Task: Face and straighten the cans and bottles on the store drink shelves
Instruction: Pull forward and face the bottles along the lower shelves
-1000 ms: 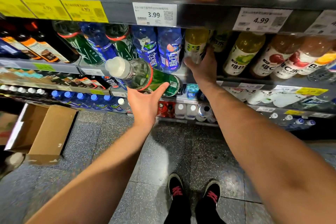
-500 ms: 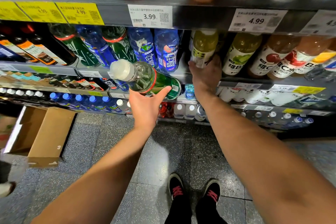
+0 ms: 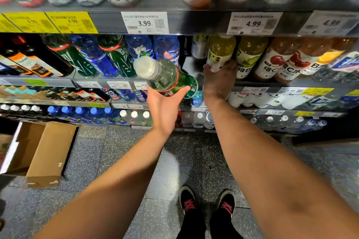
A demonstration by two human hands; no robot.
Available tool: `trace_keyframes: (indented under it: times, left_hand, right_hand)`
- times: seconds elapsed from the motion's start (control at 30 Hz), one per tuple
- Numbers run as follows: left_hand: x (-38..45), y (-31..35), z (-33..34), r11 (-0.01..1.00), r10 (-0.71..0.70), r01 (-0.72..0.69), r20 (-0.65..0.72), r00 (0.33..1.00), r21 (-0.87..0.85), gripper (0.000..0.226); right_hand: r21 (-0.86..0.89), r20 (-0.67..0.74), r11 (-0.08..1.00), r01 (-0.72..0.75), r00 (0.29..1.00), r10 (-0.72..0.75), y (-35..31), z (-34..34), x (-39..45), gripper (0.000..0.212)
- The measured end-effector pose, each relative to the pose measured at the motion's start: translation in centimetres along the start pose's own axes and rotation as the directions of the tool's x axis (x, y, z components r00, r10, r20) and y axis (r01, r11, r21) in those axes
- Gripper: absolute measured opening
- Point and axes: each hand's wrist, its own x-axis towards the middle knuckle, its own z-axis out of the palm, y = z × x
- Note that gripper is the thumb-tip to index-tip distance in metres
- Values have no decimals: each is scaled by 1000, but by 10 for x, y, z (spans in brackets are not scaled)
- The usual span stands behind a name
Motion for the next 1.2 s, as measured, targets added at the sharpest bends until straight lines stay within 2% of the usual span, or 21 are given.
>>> trace_keyframes:
  times: [0.13,0.23,0.43,0.63,0.73,0.83,0.93,1.07,1.2]
  left_hand:
    - [2,9,25,997,-9,3,-64,998,-82,69]
    - [6,13,40,989,-58,45,-90,994,-138,70]
    - [16,15,61,975,-156,128,-144,977,-184,76]
    - [24,20,78,950,-223,178,-162,961,-256,74]
    - [25,17,83,967,-224,189,-218,950,-170,76]
    - [24,12,88,985,-154,170,-260,953,40,77]
    - [26,15,95,976,-83,130,-256,963,172,76]
    - [37,17,103,964,-22,74,-200,980,257,65]
    - [45,12,107,972,19,2,-87,996,236,57]
  right_hand:
    - [-41,29,999,19,999,-17,1,-5,-6,85]
    - [-65,45,995,77,996,-74,10,-11,-6,79]
    - [19,10,983,184,983,-184,33,-30,-2,57]
    - [111,-16,982,155,988,-154,46,-50,2,49]
    - [142,-12,979,145,989,-145,47,-58,9,52]
    - [155,9,982,112,993,-115,48,-64,16,59]
    - [137,25,984,117,992,-121,52,-63,21,66]
    - [73,67,992,106,992,-110,54,-59,25,72]
    - [90,87,992,92,991,-100,56,-58,31,72]
